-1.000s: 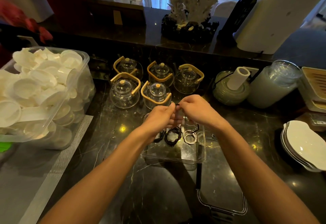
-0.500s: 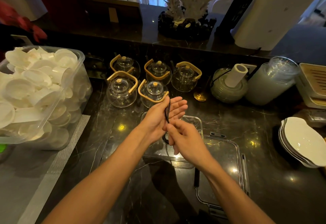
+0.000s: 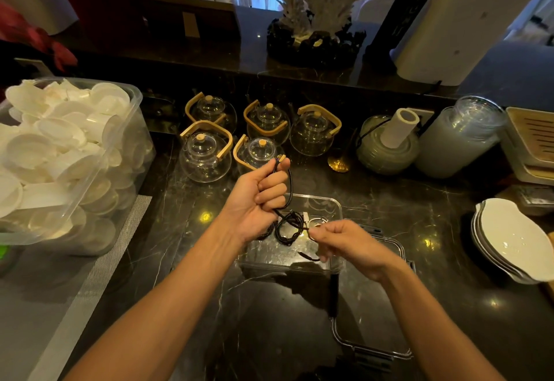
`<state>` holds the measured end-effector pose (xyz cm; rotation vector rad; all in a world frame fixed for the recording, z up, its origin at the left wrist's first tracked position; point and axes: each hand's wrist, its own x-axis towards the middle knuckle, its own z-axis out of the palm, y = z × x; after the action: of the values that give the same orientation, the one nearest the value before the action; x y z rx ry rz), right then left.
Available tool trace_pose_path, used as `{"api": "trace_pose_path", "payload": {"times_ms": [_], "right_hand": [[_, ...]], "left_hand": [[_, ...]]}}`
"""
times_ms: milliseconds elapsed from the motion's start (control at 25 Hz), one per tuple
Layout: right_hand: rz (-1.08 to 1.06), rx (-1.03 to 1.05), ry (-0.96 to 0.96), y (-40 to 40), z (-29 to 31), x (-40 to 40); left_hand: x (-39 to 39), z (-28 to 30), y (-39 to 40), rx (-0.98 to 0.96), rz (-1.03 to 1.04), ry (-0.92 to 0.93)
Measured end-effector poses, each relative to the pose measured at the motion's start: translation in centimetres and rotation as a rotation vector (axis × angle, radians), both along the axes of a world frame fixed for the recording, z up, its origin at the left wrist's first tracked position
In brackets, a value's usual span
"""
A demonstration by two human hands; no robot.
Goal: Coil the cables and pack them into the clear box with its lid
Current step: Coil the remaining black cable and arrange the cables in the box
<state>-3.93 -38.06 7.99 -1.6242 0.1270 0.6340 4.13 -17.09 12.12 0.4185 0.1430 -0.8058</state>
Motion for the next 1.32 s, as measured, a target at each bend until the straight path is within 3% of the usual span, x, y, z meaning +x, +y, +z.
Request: {"api": "trace_pose_path", "payload": {"times_ms": [120, 240, 440, 640, 720, 920, 1080, 1200, 1320], "right_hand": [[-0.053, 0.18, 0.107, -2.4, 0.1, 0.5], [-0.079, 0.022, 0.13, -2.8, 1.3, 2.1], [-0.162, -0.153, 0.067, -0.9, 4.3, 5.0], [-0.103, -0.523, -0.218, 3.4, 6.3, 3.6], [-0.098, -0.701, -0.376, 5.3, 5.8, 1.8], [-0.245, -0.778, -0.559, 7.7, 4.6, -1.6], [-0.248, -0.802, -0.768, 8.3, 3.5, -3.0], [-0.306, -0.534, -0.665, 8.5, 2.8, -3.2], [-0.519, 0.057, -0.256, 7.6, 2.6, -2.6]], "left_hand": [[-0.1, -0.1, 0.3, -0.004, -0.059, -0.001], [-0.6, -0.5, -0.4, 0.086, -0.209, -0.065], [-2.0, -1.0, -2.4, 0.787, -0.395, -0.378], [-2.1, -0.8, -3.4, 1.081, -0.153, -0.507], [-1.8, -0.6, -3.6, 1.027, -0.07, -0.487], [-1.7, -1.0, -4.2, 0.952, 0.01, -0.436], [-1.4, -0.9, -4.6, 0.692, 0.072, -0.33], [-1.1, -0.3, -4.1, 0.483, 0.097, -0.155], [-0.9, -0.3, -3.2, 0.181, 0.1, 0.027]]}}
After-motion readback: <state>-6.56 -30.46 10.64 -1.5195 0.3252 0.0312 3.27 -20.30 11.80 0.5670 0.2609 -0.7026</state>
